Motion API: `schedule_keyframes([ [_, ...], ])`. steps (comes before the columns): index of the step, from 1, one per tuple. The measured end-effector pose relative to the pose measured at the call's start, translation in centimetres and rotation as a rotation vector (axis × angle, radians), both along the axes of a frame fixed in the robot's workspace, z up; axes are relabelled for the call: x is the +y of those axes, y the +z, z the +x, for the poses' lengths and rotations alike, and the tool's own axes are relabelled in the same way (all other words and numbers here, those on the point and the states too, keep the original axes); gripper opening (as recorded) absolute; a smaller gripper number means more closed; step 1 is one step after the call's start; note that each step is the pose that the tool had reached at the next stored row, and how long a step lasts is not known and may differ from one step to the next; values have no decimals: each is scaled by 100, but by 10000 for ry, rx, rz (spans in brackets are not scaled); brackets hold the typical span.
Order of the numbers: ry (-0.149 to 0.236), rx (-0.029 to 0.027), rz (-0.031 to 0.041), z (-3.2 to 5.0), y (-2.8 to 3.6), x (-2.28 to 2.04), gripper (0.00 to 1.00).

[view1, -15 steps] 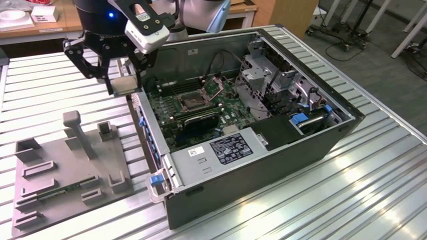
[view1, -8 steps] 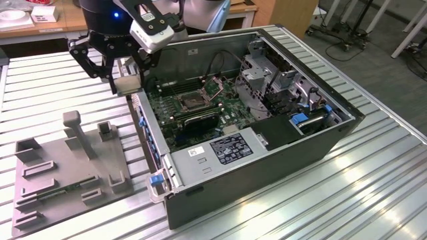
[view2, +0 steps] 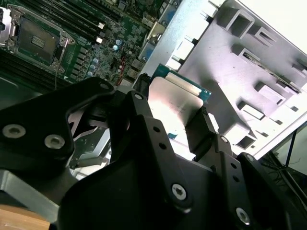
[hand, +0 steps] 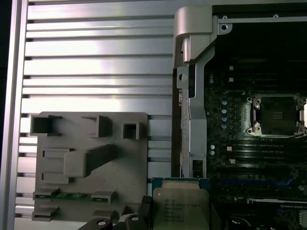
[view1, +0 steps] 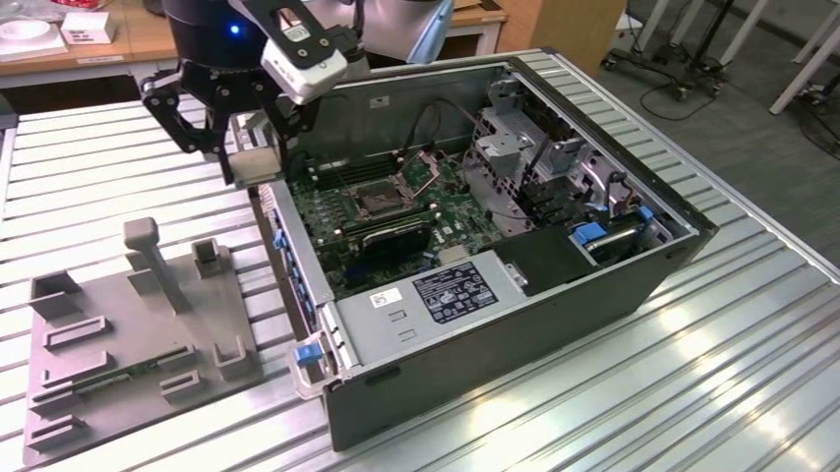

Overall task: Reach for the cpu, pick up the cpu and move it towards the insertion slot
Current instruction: 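Pick up the cpu and move it towards the insertion slot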

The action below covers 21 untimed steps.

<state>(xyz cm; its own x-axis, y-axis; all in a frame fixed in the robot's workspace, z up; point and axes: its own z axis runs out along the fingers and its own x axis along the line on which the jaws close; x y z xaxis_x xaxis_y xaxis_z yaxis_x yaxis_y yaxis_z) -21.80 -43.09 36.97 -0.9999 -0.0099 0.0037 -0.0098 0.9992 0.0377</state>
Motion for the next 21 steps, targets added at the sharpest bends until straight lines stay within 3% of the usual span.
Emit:
schedule_keyframes([
  [9,-14,0,0,44,-7,15,55],
  [21,-20,0,0,213,-17,69,55],
])
